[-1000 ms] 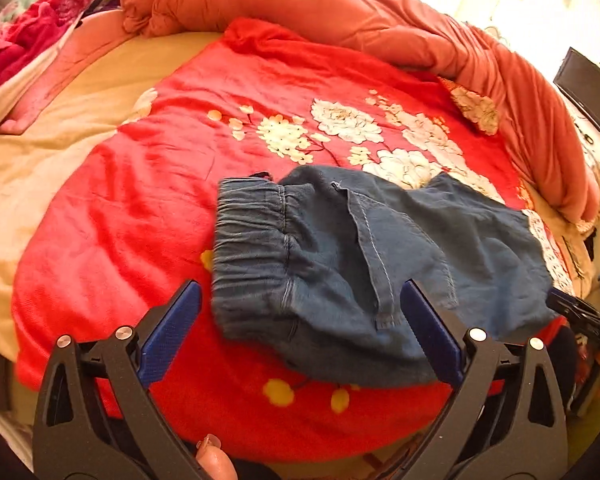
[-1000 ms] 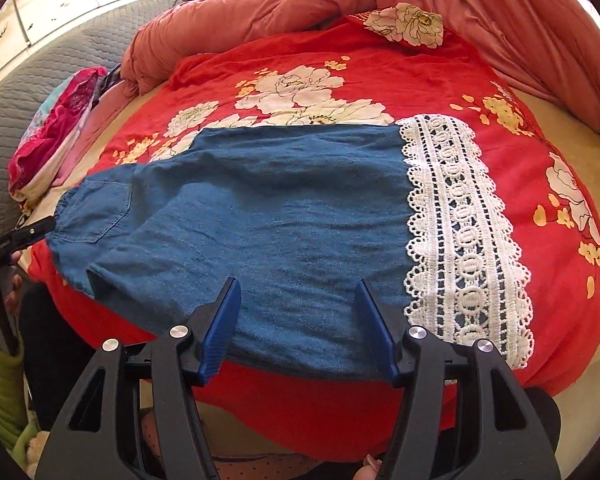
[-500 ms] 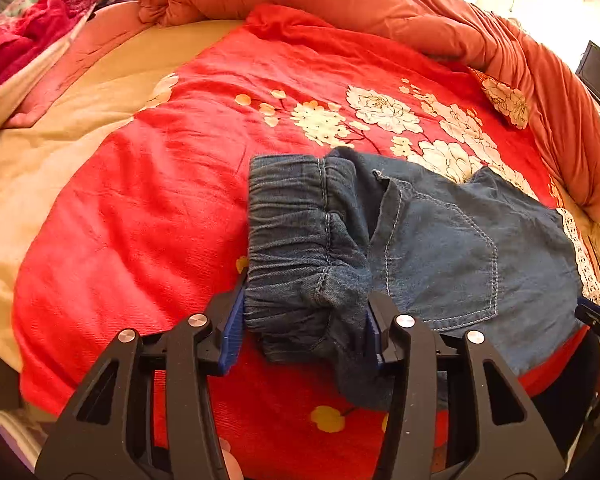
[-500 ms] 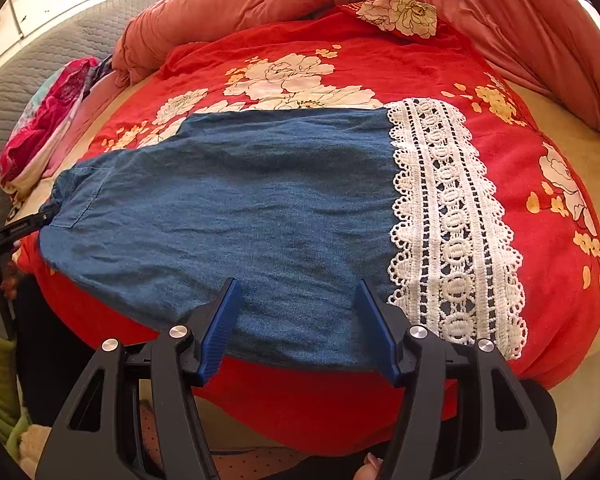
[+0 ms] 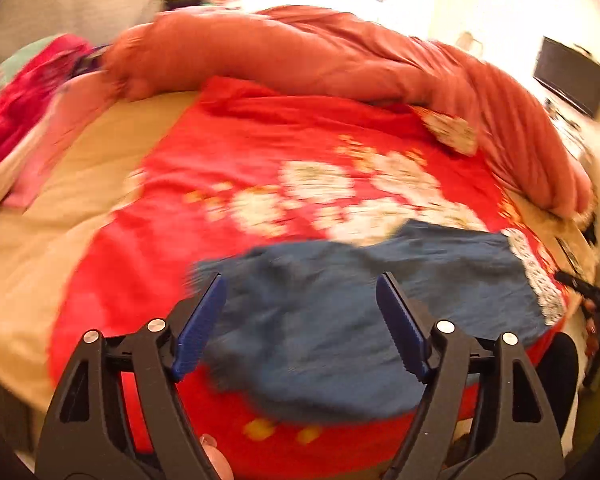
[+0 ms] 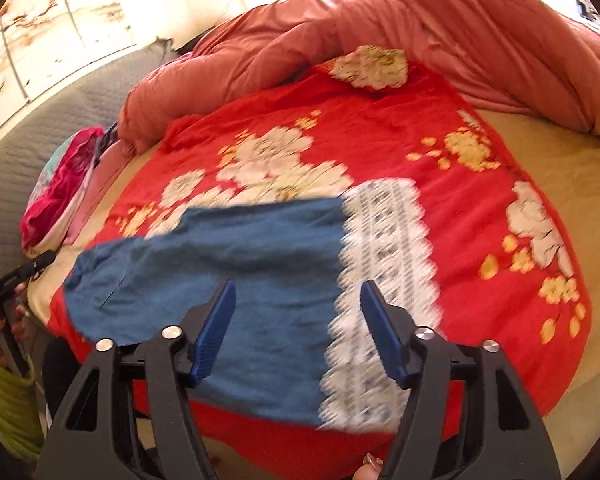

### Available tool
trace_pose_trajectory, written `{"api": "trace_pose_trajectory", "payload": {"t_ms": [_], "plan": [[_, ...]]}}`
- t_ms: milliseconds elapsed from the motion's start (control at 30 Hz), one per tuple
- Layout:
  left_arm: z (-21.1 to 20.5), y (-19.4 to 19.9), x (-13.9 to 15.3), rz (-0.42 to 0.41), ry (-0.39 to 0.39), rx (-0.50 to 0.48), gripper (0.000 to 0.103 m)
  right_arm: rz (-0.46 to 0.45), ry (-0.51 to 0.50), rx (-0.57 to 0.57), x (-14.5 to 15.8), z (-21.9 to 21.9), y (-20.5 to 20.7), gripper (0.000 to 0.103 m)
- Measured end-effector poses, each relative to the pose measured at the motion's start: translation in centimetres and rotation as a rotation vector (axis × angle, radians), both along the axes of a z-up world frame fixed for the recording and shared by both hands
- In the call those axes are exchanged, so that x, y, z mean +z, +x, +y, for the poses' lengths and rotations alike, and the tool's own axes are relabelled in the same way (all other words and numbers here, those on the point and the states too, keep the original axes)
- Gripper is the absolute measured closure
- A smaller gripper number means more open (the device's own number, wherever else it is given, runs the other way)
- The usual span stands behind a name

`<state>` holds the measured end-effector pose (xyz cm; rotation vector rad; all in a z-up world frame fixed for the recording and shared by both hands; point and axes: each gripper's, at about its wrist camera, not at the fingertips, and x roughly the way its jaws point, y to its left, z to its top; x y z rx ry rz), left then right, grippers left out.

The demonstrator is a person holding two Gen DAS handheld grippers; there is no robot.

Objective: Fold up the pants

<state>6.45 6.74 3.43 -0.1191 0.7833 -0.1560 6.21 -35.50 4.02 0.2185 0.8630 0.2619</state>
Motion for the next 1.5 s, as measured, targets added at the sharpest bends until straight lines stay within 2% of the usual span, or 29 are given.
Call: {"api": "trace_pose_trajectory", "payload": {"t_ms": [100, 200, 400, 467, 567, 633, 667, 1000, 1033, 1133, 1233, 1333, 1400, 1500], "plan": [[-4.1, 3.6, -0.8, 0.031, -0.015, -0.092, 0.033, 0.0, 0.007, -0.04, 0.0, -1.9, 2.7, 0.038], [-7.8, 7.9, -2.4, 0.106, -0.056, -0.169, 0.033, 0.035, 0.047, -0.054, -0.8, -3.7, 6.3, 0.038], [-11.0, 13.2, -5.4, 0.192, -0.049, -0.177, 0.033, 0.162, 0.106, -0.05, -4.1, -5.7, 11.4, 0.038], [-11.3, 14.5, -6.3, 0.216, -0.048, -0.176, 0.042, 0.195, 0.129, -0.056, -5.3, -6.2, 12.5, 0.037], [-11.2, 15.8, -7.6, 0.257, -0.077, -0.192, 0.047, 0.219, 0.137, -0.031, -6.6, -6.4, 13.7, 0.042], [-11.6, 16.2, -8.3, 0.276, -0.08, -0.213, 0.053, 0.212, 0.133, -0.005, -6.7, -6.2, 14.0, 0.047], [-11.7, 16.2, -8.7, 0.284, -0.078, -0.222, 0.054, 0.205, 0.137, 0.016, -6.8, -6.0, 14.1, 0.054], [-14.3, 16.2, -10.2, 0.303, -0.103, -0.371, 0.055, 0.168, 0.182, 0.148, -7.4, -4.9, 13.3, 0.079], [-14.5, 16.4, -10.3, 0.312, -0.096, -0.37, 0.055, 0.154, 0.193, 0.155, -7.3, -4.9, 13.1, 0.079], [-14.7, 16.4, -10.1, 0.321, -0.094, -0.35, 0.076, 0.086, 0.184, 0.165, -6.1, -4.6, 12.1, 0.082], [-14.3, 16.3, -9.8, 0.318, -0.117, -0.316, 0.088, -0.001, 0.145, 0.167, -4.0, -4.3, 11.1, 0.083], [-14.4, 16.1, -8.5, 0.27, -0.094, -0.303, 0.092, -0.065, 0.071, 0.182, -1.6, -3.7, 11.1, 0.084], [-15.0, 16.0, -7.5, 0.221, -0.047, -0.297, 0.092, -0.09, 0.007, 0.198, -0.6, -3.2, 11.6, 0.084], [-15.8, 16.3, -7.2, 0.183, 0.019, -0.279, 0.092, -0.064, -0.068, 0.201, -0.8, -2.7, 13.4, 0.084]]}}
